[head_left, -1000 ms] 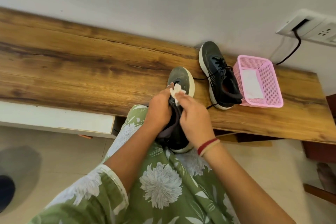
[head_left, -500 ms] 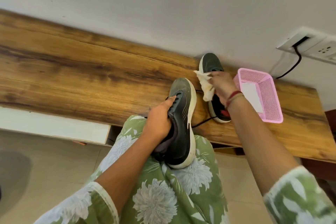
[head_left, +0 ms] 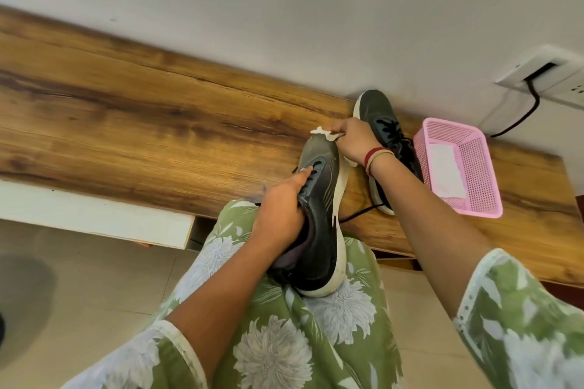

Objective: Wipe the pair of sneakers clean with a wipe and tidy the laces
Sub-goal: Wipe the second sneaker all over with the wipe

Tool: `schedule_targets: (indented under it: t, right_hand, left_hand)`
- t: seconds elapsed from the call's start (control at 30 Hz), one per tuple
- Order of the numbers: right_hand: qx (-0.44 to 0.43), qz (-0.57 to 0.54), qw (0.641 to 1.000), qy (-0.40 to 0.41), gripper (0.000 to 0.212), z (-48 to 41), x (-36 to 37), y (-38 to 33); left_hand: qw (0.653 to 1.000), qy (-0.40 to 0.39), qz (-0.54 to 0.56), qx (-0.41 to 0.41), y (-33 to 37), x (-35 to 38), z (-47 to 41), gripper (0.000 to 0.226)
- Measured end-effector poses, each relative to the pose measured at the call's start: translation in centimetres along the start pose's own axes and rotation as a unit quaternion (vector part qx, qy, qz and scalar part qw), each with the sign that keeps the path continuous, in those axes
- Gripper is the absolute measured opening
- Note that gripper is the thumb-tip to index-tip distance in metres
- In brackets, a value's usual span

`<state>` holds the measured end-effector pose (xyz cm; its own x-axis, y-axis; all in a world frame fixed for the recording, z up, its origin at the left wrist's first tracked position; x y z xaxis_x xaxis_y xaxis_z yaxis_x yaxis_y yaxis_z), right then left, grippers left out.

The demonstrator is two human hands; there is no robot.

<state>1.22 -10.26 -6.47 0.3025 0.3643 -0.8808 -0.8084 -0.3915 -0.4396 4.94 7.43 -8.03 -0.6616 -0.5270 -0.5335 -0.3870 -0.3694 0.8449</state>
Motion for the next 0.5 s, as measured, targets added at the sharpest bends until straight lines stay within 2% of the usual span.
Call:
schedule_targets:
  t: [0.17,0.5]
  right_hand:
    - [0.016,-0.035,0.997,0.064,0.048,2.9,-0.4,1.1]
    - [0.072,-0.075,0.986,0.128,0.043,8.4,0.0,3.0]
  left_hand:
    - [0.999,0.002,-0.040,0.005,0.0,0.1,0.0,0.059]
    - [0.997,-0.009,-0.076,0.024,0.7,0.1,0.1,0.060]
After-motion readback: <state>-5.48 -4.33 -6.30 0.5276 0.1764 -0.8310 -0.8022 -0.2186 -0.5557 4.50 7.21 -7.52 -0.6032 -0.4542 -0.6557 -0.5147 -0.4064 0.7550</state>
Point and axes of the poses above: each hand's wrist, its own z-axis away from the middle knuckle, its own x-axis out of the palm, y = z × x, the point moved 8 cm from there along -z, towards the middle knuckle, and after that the axes turned 12 degrees about y, right-handed, at the moved point
